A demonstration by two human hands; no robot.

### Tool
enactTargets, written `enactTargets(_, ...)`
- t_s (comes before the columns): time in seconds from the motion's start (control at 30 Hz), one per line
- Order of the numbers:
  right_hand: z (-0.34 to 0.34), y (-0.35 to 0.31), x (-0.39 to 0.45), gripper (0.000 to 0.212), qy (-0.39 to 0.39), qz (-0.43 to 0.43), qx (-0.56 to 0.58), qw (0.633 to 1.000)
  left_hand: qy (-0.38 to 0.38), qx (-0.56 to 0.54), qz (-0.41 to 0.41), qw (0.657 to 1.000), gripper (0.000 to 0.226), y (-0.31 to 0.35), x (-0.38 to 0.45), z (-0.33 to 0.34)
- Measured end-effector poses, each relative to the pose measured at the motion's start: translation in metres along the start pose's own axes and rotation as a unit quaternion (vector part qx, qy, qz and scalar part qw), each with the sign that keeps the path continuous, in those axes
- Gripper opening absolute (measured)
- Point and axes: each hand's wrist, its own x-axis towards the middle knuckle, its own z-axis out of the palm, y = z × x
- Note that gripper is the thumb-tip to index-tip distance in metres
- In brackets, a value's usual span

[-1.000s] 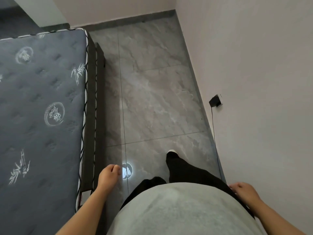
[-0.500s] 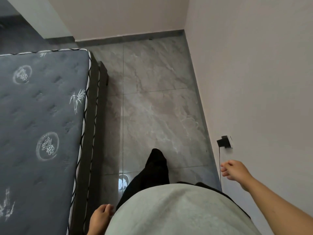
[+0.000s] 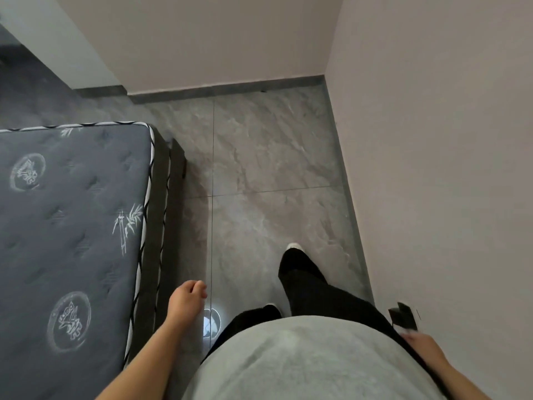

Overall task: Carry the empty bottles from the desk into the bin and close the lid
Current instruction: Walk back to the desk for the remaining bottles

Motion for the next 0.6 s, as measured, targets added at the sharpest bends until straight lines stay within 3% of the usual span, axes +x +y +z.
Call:
enactTargets(0.13, -0.053, -0.075, 0.039, 0.034, 0.042, -0.025, 0.087, 0.995, 0.009, -0.019, -0.016, 1.0, 0.021, 0.042, 0.034, 0.009)
enactTargets(0.23, -0.093, -0.138, 0.067, 0.022, 0.034, -0.032, 0.15, 0.988, 0.003, -0.032, -0.059, 0.998, 0.022, 0.056, 0.047, 0.013)
enactTargets(0.4, -0.147, -0.244, 0.105, 0.023, 0.034, -0.073, 0.138, 0.987, 0.021, -0.026, -0.121, 0.992, 0.023, 0.078, 0.061, 0.008)
enactTargets(0.6, -0.167, -0.335, 0.146, 0.022, 0.014, -0.068, 0.118, 0.991, 0.022, -0.009, -0.134, 0.991, 0.024, 0.127, 0.123, -0.013)
